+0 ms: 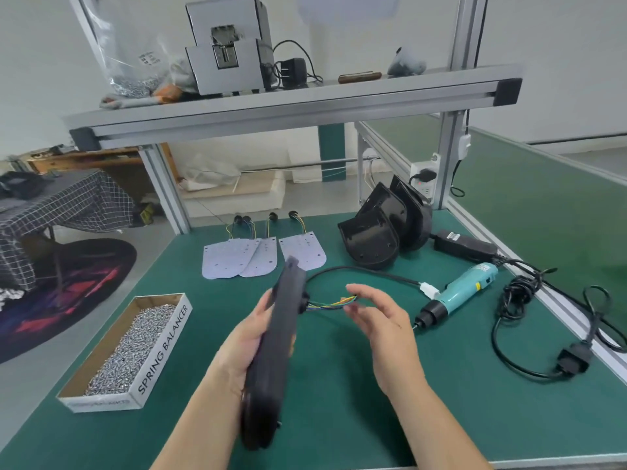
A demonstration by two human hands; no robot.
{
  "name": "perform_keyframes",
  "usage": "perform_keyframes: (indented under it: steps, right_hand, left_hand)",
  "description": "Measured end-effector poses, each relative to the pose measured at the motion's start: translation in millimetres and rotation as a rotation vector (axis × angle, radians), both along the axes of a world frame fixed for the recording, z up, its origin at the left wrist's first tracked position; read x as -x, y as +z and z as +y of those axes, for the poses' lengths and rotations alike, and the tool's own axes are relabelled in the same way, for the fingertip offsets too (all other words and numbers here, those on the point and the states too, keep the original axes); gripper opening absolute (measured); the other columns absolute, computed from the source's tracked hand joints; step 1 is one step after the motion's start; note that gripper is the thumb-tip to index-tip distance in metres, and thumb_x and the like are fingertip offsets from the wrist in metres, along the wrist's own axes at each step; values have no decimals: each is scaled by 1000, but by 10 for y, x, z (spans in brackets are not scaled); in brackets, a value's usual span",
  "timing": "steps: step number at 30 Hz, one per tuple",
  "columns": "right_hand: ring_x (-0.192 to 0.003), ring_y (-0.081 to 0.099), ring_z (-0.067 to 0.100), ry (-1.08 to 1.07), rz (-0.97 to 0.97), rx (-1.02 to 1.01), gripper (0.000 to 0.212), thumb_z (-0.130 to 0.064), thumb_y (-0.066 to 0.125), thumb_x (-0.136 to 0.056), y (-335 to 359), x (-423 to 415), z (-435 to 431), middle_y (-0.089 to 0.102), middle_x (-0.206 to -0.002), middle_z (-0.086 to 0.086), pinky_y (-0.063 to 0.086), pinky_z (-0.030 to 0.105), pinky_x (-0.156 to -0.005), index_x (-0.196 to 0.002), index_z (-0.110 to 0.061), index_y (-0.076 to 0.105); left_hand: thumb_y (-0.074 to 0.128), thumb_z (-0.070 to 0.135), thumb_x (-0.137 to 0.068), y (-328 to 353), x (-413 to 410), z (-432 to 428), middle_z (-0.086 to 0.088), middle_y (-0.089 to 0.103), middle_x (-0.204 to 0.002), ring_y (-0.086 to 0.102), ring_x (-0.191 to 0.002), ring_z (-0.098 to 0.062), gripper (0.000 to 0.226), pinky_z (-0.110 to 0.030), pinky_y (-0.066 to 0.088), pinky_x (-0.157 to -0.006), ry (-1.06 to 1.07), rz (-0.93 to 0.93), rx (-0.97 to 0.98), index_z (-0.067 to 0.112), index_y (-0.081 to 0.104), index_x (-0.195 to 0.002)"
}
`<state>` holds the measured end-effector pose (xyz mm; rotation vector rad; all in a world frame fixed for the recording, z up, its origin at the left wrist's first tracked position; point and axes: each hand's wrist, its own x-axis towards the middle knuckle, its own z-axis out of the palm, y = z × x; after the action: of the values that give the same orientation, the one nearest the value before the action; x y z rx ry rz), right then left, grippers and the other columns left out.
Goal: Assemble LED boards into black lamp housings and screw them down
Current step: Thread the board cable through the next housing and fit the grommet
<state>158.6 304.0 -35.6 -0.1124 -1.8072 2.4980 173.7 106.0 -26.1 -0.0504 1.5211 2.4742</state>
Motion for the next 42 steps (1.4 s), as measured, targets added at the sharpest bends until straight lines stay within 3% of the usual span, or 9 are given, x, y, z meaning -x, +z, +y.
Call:
perform_keyframes:
  steps: [3, 7, 10, 12, 17, 25, 32, 38, 42]
  right_hand:
    - [-79, 70, 11, -16, -22, -56, 36, 5, 46, -95, 64, -63, 16, 67, -115, 7, 55, 24, -69, -105, -12, 76]
    - [-60, 55, 10, 38, -15, -117, 30, -28, 52, -103, 316, -132, 155, 60, -82, 3, 44, 18, -55, -93, -11, 75]
    - [-67, 58, 14, 462, -87, -308, 46, -43, 36, -107, 681, -161, 284, 64, -76, 3, 46, 21, -64, -112, -17, 73]
    - [-82, 61, 15, 672, -27, -450, 38, -40, 52, -102, 809, -203, 312, 65, -89, 1, 47, 25, -79, -134, -23, 63]
    - [-117, 66, 24, 669, 259, -417, 56, -16, 77, -78, 725, -373, 431, 70, -123, 4, 49, 46, -106, -132, -23, 62]
    - [-96, 68, 26, 637, 313, -348, 45, -10, 78, -79, 674, -374, 356, 72, -112, 14, 59, 51, -88, -123, -14, 70]
    - [-100, 67, 18, 627, 371, -316, 40, -14, 78, -78, 604, -279, 372, 73, -112, 10, 55, 31, -91, -117, -23, 73]
    - [-122, 63, 17, 551, 335, -192, 64, -21, 79, -79, 516, -147, 491, 71, -126, 3, 48, 23, -100, -137, -40, 58]
    - [-96, 69, 22, 218, 178, -294, 29, -21, 82, -79, 250, -82, 426, 75, -102, 5, 58, 39, -86, -106, -21, 70]
  left_hand:
    - [85, 22, -74, 187, -56, 8, -4, 66, -84, 65, -66, -18, 40, -29, 57, -60, -15, 201, 145, 25, 63, -107]
    - [83, 32, -70, 433, -175, 64, 14, 56, -82, 52, -72, -4, 41, -15, 47, -69, 73, 545, 675, 33, 60, -103]
    - [77, 33, -76, 537, -327, 196, 18, 59, -87, 52, -73, 0, 33, -9, 42, -73, 97, 802, 824, 43, 57, -101]
    - [73, 32, -81, 530, -402, 261, 17, 63, -93, 57, -75, -3, 33, -9, 44, -75, 125, 934, 903, 42, 54, -106]
    - [69, 23, -88, 482, -463, 284, 25, 60, -104, 59, -82, 3, 38, -4, 43, -78, 237, 1099, 1024, 38, 48, -115]
    - [64, 19, -96, 374, -452, 284, 23, 58, -102, 59, -85, -4, 30, -11, 44, -81, 250, 1105, 924, 35, 51, -118]
    - [67, 19, -92, 400, -435, 342, 25, 64, -103, 63, -88, -2, 32, -9, 45, -84, 261, 1051, 888, 38, 56, -114]
    - [69, 20, -84, 445, -298, 467, 20, 68, -93, 61, -81, 1, 35, -7, 44, -75, 284, 775, 859, 46, 57, -103]
    - [71, 19, -83, 312, -80, 569, 10, 73, -93, 69, -88, -15, 27, -32, 58, -82, 376, 376, 535, 41, 62, -96]
